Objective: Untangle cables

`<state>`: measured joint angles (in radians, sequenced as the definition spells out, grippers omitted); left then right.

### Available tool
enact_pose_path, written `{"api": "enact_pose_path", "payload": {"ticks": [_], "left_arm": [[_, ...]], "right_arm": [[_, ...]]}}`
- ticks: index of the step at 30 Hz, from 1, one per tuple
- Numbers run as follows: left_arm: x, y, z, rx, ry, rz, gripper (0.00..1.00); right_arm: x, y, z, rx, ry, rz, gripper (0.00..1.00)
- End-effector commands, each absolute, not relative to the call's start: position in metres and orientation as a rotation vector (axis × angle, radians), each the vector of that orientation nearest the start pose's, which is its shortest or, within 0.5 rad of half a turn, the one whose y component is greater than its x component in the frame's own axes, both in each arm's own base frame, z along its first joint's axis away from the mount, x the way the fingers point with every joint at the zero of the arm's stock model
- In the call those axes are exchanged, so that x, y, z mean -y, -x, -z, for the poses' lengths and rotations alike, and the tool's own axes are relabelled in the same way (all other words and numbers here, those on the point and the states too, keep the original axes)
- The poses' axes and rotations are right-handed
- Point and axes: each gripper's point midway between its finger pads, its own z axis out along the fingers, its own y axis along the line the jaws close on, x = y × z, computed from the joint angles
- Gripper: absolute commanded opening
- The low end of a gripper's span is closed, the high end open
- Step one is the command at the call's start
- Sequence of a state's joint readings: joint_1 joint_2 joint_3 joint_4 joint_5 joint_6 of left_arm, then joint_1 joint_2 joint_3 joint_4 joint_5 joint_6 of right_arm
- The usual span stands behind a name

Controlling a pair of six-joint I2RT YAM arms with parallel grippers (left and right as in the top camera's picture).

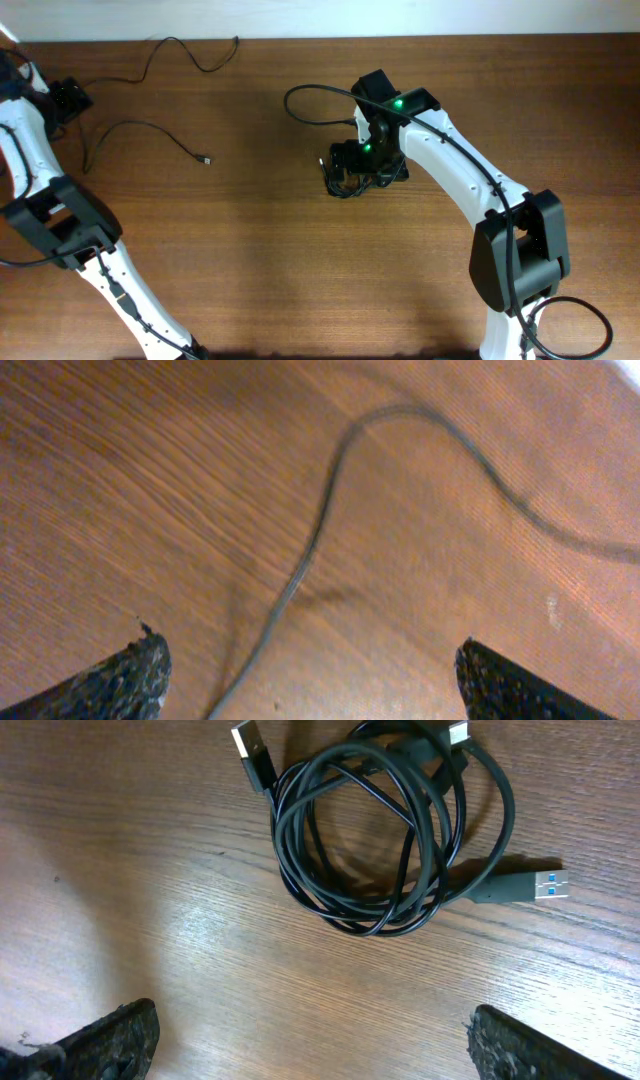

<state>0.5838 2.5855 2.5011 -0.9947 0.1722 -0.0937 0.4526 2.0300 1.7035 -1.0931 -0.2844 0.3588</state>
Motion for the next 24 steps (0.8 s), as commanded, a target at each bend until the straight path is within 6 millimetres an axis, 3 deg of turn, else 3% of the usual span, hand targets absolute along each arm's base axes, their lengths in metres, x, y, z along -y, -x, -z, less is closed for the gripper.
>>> {"api": "enact_pose_path", "payload": {"ticks": [1, 4, 8, 13, 17, 19, 20, 24], "left_arm": [[-0.310, -0.517, -0.051, -2.603, 0.698, -0.012, 0.92], [-0.314, -0.512, -0.029, -2.639, 0.722, -0.041, 0.84], [-0.341, -0.497, -0.019, -2.663, 0.780, -0.276, 0.52], [-0.347, -0.499, -0.012, -2.653, 0.785, -0.304, 0.36], [-0.349, -0.505, -0.003, -2.640, 0.774, -0.301, 0.00], [-0.352, -0.519, -0.011, -2.582, 0.745, -0.278, 0.00], [-0.350, -0.530, -0.024, -2.533, 0.716, -0.234, 0.00], [-0.353, -0.570, -0.097, -2.307, 0.602, -0.189, 0.00]], "right_arm": [[-0.232, -0.359, -0.091, -3.079, 0.190, -0.521, 0.99], [-0.232, -0.358, -0.091, -3.081, 0.190, -0.520, 0.99], [-0.232, -0.358, -0.091, -3.081, 0.190, -0.520, 0.99], [-0.232, -0.359, -0.091, -3.077, 0.190, -0.522, 0.98], [-0.232, -0.359, -0.091, -3.078, 0.190, -0.522, 0.99], [-0.232, -0.358, -0.091, -3.080, 0.190, -0.521, 0.99], [-0.231, -0.357, -0.091, -3.084, 0.189, -0.519, 0.99], [-0.230, -0.355, -0.090, -3.096, 0.187, -0.514, 0.99]]}}
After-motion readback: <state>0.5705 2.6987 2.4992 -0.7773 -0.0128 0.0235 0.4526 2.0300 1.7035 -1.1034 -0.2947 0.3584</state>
